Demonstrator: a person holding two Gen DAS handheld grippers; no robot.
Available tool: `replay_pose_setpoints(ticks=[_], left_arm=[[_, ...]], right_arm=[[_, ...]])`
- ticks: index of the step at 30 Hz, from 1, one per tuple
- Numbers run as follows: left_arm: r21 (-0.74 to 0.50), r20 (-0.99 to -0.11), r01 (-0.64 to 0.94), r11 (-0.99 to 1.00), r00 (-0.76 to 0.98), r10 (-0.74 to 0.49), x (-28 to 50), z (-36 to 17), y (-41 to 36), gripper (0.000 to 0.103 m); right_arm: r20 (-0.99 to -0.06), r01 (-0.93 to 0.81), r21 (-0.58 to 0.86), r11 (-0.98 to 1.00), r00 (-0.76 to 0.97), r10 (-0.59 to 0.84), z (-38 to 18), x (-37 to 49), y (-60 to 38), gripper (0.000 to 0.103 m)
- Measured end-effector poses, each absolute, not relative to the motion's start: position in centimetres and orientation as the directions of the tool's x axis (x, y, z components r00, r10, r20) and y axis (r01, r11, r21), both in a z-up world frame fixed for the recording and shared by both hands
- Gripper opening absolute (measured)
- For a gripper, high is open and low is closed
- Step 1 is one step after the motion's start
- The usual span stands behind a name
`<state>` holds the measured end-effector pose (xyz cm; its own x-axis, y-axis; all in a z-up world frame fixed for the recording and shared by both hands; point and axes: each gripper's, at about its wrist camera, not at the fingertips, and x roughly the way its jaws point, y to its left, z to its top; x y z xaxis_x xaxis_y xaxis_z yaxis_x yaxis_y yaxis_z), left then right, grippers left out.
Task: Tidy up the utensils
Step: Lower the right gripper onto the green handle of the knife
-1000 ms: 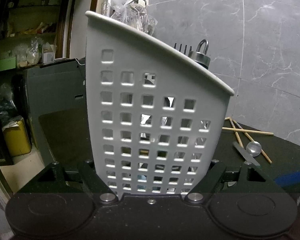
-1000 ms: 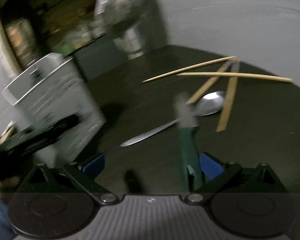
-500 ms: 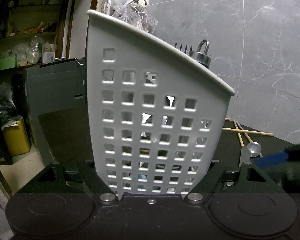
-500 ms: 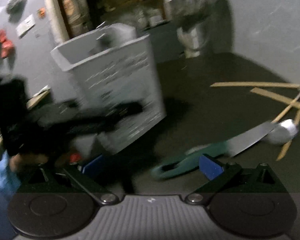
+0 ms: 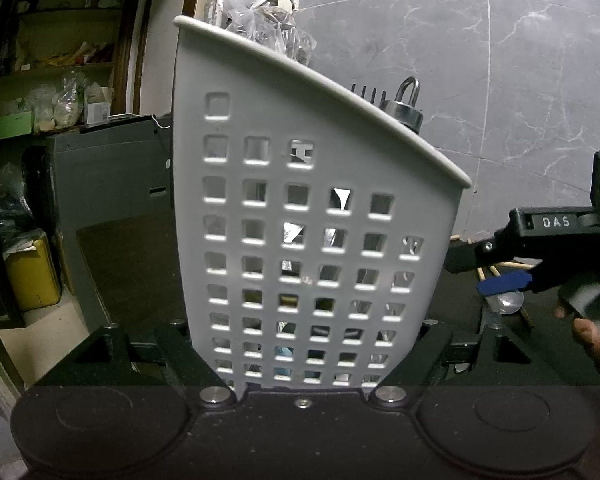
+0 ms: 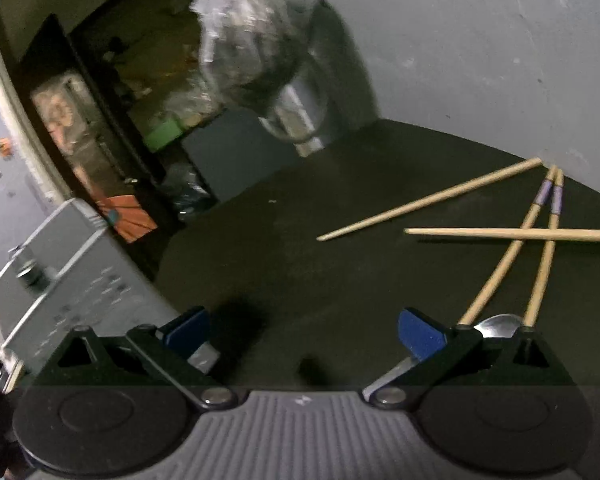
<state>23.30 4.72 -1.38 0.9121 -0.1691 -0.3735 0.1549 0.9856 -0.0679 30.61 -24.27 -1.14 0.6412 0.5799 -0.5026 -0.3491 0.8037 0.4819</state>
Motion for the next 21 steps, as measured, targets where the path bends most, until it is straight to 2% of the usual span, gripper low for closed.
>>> replay_pose_setpoints(ticks=[4,12,21], left_arm=[[-0.071,-0.373,0.156,0.985,0.912,-0.171,23.3,-1.4,4.7,0.081],[-0.076,-0.376,0.157,0.985,0.91,-0.174,23.4,-1.4,4.8,0.081],[-0.076,-0.378,0.157,0.985,0.909,-0.174,23.5,-1.4,4.9,0.081]], right_arm=[[-0.538,-0.291,0.504,0.813,0.631,0.559,-2.4,30.8,-25.2,0.102],[-0.578,-0.271,0.489,0.829,0.61,0.541,-2.4,25.3,-27.1,0.103],[-0.65,-0.403,0.387,0.829,0.519,0.556,-1.1,20.2,-24.7,0.103]])
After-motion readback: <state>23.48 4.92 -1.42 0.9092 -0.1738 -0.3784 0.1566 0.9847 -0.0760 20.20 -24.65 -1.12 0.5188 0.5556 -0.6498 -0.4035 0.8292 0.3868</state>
